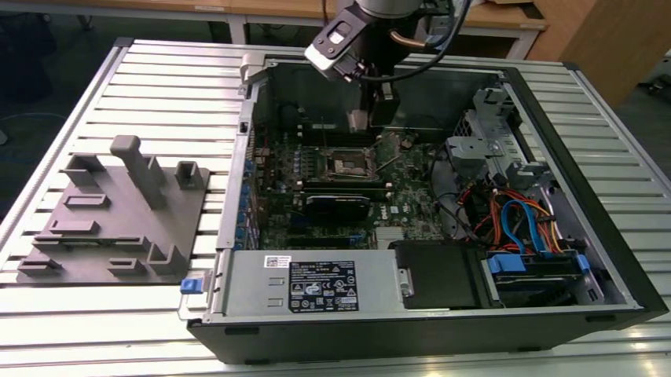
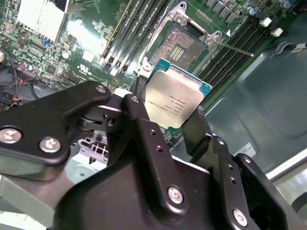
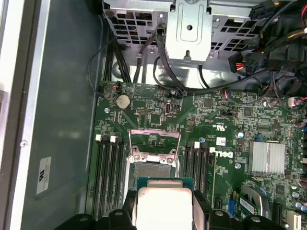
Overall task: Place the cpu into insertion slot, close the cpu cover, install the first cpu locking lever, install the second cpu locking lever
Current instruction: 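Place the cpu into insertion slot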
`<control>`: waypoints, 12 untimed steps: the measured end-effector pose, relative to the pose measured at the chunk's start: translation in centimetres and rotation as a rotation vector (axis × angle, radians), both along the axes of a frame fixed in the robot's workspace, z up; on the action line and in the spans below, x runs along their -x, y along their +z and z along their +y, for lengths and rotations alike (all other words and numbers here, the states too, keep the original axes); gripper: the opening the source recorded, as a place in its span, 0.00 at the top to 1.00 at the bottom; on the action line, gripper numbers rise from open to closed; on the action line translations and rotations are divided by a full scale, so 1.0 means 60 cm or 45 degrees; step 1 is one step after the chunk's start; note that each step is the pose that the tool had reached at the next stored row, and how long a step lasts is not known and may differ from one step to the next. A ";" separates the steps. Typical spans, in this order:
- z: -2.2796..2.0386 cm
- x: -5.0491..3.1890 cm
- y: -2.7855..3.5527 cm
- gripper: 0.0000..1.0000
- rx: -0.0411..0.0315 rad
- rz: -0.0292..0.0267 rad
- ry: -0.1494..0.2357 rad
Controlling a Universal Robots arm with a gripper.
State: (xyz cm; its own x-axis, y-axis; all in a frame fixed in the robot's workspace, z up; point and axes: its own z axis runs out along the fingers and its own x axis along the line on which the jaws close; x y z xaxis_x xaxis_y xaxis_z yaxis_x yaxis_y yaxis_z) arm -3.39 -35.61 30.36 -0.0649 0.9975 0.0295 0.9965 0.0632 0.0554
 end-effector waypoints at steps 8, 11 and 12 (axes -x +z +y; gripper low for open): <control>0.0004 0.000 -0.024 0.46 0.0000 0.0000 -0.049; 0.0018 0.000 -0.033 0.46 0.0001 0.0001 -0.064; 0.0019 0.000 -0.036 0.46 0.0000 0.0000 -0.064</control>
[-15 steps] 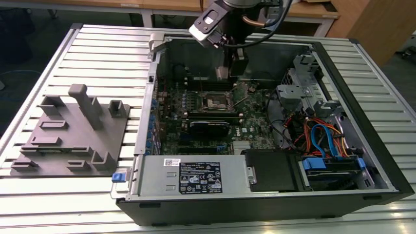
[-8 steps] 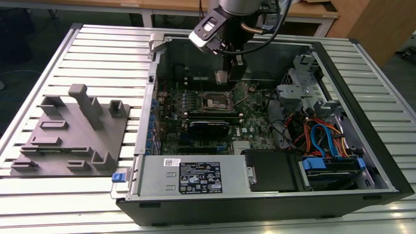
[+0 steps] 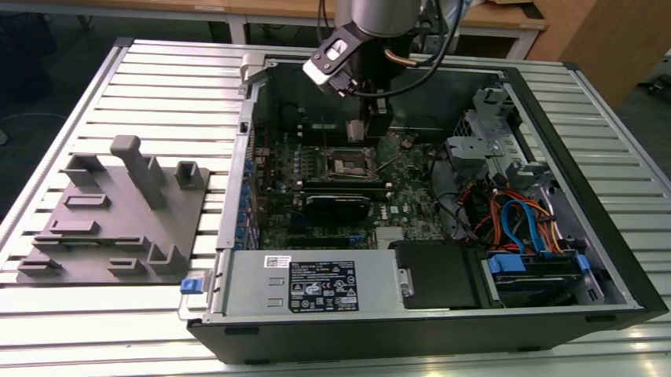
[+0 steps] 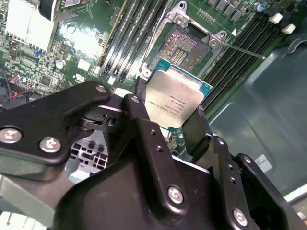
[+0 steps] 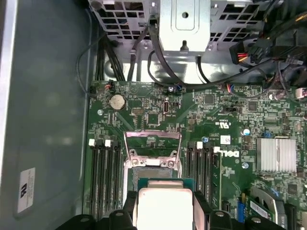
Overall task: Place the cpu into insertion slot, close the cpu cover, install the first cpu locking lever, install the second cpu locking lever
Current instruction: 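Place the cpu into insertion slot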
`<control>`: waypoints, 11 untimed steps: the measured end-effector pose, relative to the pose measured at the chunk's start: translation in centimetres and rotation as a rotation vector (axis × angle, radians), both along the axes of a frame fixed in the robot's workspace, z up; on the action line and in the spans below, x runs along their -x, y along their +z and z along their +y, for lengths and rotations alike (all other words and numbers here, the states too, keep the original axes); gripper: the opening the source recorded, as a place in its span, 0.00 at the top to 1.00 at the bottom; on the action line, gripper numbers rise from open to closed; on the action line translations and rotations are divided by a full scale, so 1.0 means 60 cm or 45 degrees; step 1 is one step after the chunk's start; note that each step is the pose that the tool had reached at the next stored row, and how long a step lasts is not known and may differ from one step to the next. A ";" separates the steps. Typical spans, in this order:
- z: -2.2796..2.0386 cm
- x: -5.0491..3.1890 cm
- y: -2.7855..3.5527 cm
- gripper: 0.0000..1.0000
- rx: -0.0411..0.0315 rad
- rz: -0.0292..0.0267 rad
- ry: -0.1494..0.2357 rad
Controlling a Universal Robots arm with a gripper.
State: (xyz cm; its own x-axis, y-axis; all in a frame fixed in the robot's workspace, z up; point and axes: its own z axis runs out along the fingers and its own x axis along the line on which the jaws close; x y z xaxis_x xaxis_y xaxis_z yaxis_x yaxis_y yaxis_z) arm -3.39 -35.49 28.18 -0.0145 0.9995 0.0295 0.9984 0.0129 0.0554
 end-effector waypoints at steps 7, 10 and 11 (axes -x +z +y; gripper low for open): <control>0.0001 0.000 -0.018 0.46 0.0000 0.0000 0.000; 0.0001 0.000 -0.018 0.46 0.0001 0.0001 0.000; 0.0001 0.000 -0.019 0.46 0.0000 0.0001 0.000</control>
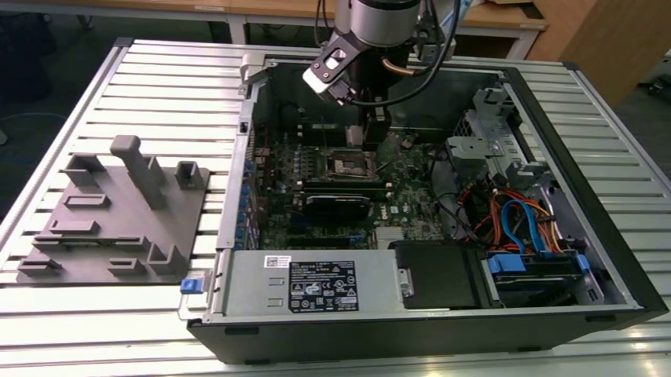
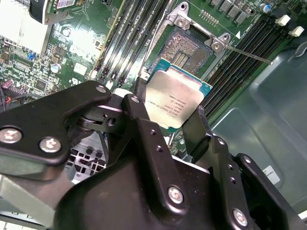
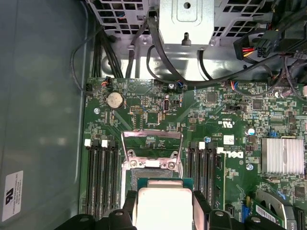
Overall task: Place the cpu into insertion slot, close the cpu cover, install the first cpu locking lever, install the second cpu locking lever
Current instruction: 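Place the cpu into insertion slot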
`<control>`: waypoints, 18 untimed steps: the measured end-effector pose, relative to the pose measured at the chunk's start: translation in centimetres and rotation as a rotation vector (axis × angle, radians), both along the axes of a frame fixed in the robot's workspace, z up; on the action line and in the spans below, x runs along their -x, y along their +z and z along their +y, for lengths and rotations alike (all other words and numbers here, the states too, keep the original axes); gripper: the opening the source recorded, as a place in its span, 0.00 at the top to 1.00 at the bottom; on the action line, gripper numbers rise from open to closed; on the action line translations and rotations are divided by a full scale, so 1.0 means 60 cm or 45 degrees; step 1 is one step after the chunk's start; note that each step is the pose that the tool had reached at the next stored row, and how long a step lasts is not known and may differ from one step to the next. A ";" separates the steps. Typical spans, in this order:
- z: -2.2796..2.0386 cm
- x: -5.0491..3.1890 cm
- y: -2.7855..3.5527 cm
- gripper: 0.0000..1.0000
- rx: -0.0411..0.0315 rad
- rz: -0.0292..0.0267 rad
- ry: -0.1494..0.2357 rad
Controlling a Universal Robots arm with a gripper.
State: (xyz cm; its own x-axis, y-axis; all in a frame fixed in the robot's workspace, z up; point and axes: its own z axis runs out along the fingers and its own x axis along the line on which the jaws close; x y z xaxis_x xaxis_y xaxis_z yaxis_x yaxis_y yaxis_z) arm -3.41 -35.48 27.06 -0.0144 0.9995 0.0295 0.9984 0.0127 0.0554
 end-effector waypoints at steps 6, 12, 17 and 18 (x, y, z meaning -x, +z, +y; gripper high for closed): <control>0.0000 0.000 0.000 0.46 0.0000 0.0000 0.000; 0.0000 0.000 0.000 0.46 0.0000 0.0000 0.000; 0.0000 0.000 -0.001 0.46 -0.0002 -0.0001 0.000; 0.0000 0.000 -0.009 0.46 0.0000 0.0000 0.000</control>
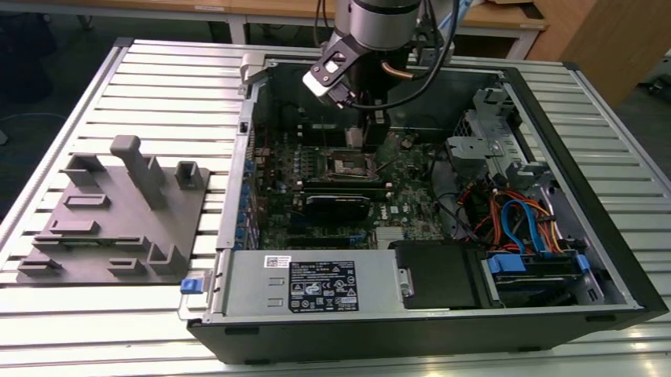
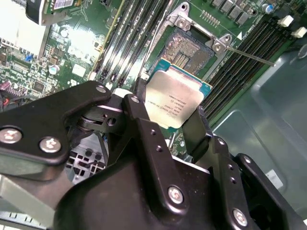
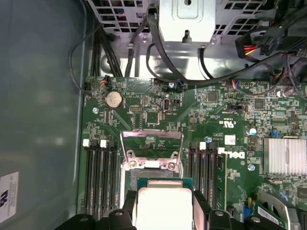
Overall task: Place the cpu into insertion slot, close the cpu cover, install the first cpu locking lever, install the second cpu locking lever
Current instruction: 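Place the cpu into insertion slot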
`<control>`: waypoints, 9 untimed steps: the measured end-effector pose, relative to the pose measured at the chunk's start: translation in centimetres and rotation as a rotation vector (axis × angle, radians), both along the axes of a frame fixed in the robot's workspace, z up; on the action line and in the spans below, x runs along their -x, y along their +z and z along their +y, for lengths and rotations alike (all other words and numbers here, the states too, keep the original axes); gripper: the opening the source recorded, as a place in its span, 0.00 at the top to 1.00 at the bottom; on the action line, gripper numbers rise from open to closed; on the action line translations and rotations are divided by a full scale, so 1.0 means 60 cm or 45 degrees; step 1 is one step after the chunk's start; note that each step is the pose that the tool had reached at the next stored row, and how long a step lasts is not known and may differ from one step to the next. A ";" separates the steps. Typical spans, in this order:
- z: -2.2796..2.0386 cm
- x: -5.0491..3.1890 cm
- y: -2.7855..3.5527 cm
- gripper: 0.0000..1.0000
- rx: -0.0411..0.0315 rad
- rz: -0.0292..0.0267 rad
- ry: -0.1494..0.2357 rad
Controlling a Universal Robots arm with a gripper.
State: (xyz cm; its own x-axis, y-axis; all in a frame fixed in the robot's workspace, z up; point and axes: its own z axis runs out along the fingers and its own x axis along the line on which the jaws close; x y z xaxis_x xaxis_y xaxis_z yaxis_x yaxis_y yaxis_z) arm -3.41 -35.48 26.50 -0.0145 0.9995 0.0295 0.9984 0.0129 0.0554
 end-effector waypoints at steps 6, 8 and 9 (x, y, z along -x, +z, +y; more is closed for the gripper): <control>0.0036 0.001 -0.018 0.46 -0.0001 -0.0037 0.005; 0.0053 0.001 -0.024 0.46 0.0000 -0.0063 0.018; 0.0060 0.002 -0.027 0.46 0.0000 -0.0073 0.020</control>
